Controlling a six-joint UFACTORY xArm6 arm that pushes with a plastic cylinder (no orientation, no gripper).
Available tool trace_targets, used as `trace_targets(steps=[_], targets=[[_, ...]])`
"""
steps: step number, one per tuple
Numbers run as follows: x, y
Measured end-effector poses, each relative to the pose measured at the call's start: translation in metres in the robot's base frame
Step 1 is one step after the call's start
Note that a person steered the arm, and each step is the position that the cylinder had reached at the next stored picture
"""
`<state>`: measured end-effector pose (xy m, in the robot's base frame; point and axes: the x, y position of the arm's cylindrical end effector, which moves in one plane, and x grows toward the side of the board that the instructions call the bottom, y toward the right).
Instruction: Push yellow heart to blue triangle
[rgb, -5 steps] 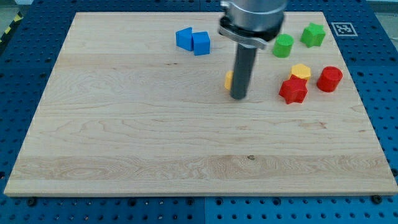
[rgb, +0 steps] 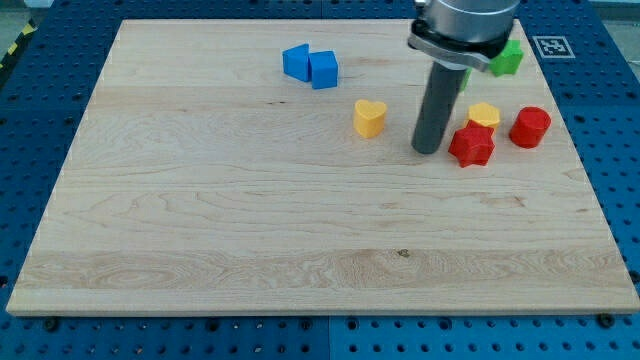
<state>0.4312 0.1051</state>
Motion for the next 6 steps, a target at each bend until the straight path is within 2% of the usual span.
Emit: trace_targets(steps=[2,3,5,6], targets=[[-0.041,-0.086],[-0.043,-0.086],[-0.043,-0.014],[-0.057,-0.013]])
